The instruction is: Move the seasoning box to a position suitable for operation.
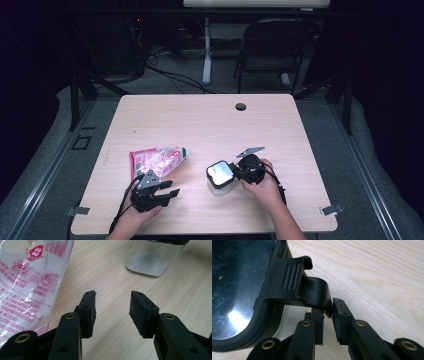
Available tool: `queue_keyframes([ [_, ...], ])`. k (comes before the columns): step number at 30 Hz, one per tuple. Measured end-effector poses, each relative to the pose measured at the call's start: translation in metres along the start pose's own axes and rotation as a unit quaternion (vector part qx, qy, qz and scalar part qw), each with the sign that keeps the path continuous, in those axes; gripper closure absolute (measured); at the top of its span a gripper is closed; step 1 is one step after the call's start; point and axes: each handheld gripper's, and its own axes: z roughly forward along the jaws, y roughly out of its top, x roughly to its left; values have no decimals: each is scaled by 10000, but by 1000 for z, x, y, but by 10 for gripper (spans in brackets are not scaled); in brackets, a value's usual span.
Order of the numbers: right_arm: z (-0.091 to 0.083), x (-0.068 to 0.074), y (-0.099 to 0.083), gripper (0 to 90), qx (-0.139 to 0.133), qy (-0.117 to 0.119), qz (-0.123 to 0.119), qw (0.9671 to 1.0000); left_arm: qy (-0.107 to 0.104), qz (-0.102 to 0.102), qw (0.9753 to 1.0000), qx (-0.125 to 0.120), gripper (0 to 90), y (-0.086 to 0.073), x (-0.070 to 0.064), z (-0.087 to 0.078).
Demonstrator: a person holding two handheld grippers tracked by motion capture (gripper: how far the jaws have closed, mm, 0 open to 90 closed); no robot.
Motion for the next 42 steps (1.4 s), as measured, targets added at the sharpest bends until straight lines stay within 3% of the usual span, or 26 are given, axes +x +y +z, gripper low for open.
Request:
queue_keyframes([
  [4, 0, 4, 0, 802, 0, 35, -120, 9999, -33, 16, 10000, 14, 560, 0, -3, 2],
  [5, 1, 7, 0, 801, -10, 143, -155, 9998, -62, 89, 9999, 37, 559, 1, -5, 3],
  [10, -1, 15, -1, 802, 39, 109, -339, 9994, -151, 197, 9996, 91, 548, 1, -12, 6],
  [15, 0, 25, -1, 802, 28, 276, -508, 9983, -201, 230, 9995, 68, 538, 2, -16, 8],
  [16, 1, 32, 0, 802, 40, 410, -646, 9971, -210, 266, 9994, 87, 535, 3, -17, 8],
  [20, 4, 46, 1, 795, 45, 626, -804, 9948, -309, 345, 9988, 149, 515, 3, -21, 5],
  [21, 4, 46, 1, 795, 45, 626, -804, 9948, -309, 345, 9988, 149, 512, 3, -21, 5],
  [23, 3, 49, 1, 746, -69, 874, -689, 9938, -455, 461, 9978, 164, 507, 2, -23, 2],
  [25, -2, 47, 1, 727, -127, 1043, -555, 9929, -464, 487, 9976, 161, 507, 2, -25, 1],
  [31, -21, 39, -5, 748, -172, 1045, -329, 9938, -507, 476, 9975, 130, 509, 4, -27, 2],
  [36, -32, 47, -3, 789, -386, 1063, -415, 9927, -605, 536, 9967, 93, 512, 6, -31, 5],
  [40, -30, 55, 0, 809, -393, 1072, -552, 9919, -725, 595, 9956, 86, 513, 8, -36, 6],
  [42, -30, 56, 0, 810, -373, 1038, -567, 9923, -687, 632, 9956, 110, 516, 8, -36, 6],
])
